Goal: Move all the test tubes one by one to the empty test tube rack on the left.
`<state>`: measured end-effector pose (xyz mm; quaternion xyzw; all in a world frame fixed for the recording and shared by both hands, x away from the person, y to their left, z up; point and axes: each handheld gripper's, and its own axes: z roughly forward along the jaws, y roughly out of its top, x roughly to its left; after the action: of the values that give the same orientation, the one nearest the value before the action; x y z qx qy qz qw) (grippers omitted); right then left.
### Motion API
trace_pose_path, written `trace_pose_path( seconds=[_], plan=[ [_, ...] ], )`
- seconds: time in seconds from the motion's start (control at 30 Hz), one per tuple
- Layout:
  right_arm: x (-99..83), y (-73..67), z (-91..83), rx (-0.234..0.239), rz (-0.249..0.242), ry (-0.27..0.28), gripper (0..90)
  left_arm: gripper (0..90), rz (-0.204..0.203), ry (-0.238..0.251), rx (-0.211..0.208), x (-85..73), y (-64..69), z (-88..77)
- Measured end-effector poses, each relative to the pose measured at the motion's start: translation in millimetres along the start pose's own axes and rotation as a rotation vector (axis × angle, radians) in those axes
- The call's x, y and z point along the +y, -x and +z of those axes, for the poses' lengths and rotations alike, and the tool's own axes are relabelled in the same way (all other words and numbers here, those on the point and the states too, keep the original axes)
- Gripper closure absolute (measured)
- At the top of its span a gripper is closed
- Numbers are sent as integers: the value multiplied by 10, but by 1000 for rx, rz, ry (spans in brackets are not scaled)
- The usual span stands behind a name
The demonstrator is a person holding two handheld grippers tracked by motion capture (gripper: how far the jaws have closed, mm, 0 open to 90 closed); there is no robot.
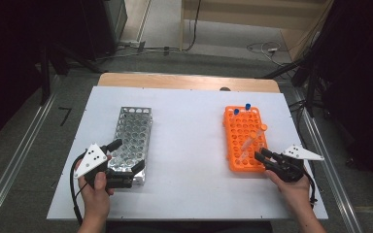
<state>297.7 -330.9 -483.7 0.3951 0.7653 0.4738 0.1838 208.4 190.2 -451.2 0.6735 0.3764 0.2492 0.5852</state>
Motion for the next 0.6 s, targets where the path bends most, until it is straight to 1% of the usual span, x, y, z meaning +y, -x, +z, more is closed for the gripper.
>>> trace_pose_path(
  seconds=[0.07, 0.23, 0.27, 0.3, 0.37, 0.43, 0.47, 0.6],
  plan=[
    [-12, -5, 20, -11, -8, -5, 640, 0, 0, -5, -6, 2, 26, 14],
    [-25, -24, 38, -40, -29, 10, 653, 0, 6, -10, -12, 5, 58, 36],
    [-25, -24, 38, -40, -29, 10, 653, 0, 6, -10, -12, 5, 58, 36],
    [-30, -29, 38, -45, -34, 12, 687, 0, 7, -8, -17, 6, 68, 39],
    [-34, -35, 40, -47, -36, 13, 726, 0, 5, -9, -19, 6, 77, 42],
    [-35, -41, 46, -55, -44, 14, 735, 0, 5, -10, -22, 8, 86, 48],
    [-33, -41, 47, -53, -44, 15, 737, 0, 7, -10, -23, 8, 91, 52],
    [-30, -18, 33, -37, -17, 16, 739, 0, 8, -11, -28, 12, 104, 57]
  ],
)
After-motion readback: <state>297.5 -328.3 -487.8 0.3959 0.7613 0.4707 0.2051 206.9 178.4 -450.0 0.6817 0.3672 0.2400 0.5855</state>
